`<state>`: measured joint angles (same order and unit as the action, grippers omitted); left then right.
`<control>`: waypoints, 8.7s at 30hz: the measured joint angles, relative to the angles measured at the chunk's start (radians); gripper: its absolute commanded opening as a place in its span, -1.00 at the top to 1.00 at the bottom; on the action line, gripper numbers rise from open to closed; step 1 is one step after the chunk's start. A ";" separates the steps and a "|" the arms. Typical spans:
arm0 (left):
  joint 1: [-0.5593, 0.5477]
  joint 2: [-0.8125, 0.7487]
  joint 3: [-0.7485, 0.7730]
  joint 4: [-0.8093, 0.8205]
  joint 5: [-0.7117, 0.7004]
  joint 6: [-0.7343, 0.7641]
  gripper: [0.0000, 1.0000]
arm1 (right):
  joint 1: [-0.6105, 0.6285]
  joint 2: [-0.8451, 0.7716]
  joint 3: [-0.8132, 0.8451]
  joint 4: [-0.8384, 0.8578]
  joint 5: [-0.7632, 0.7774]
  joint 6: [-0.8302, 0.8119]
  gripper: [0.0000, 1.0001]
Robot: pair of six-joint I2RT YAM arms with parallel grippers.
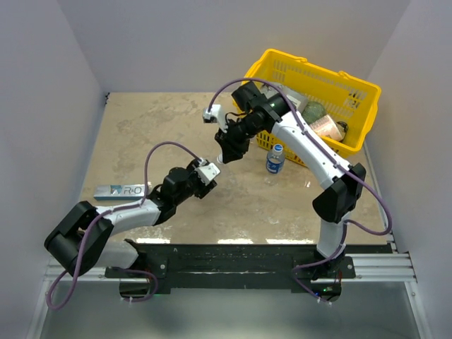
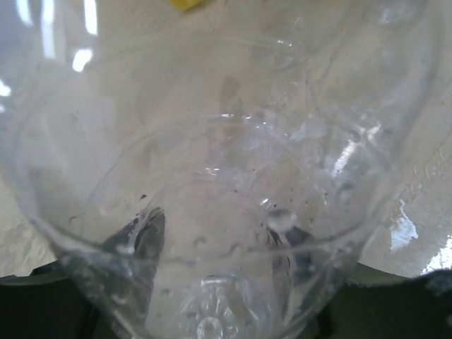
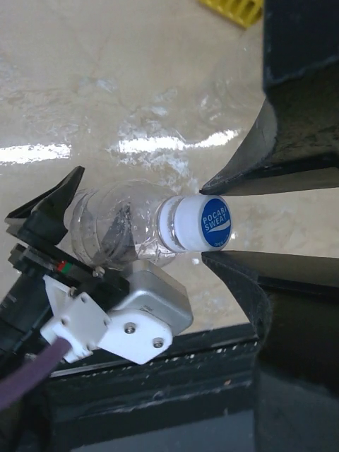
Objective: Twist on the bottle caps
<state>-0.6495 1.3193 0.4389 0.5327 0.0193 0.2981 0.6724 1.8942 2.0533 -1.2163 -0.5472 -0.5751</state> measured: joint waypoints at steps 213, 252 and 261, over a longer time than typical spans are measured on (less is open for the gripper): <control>-0.014 -0.178 0.254 -0.564 0.470 0.308 1.00 | -0.024 -0.772 -0.640 0.127 -0.121 -1.181 -0.23; 0.003 -0.108 0.335 -0.636 0.565 0.343 1.00 | 0.027 -0.604 -0.576 0.128 -0.121 -1.094 1.00; -0.003 -0.181 0.154 -0.272 0.183 0.110 1.00 | -0.017 -0.276 -0.201 0.185 -0.176 -0.230 1.00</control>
<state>-0.6525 1.1385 0.5930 0.2607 0.2020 0.4084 0.6552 1.6180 1.8526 -1.0317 -0.7231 -0.8047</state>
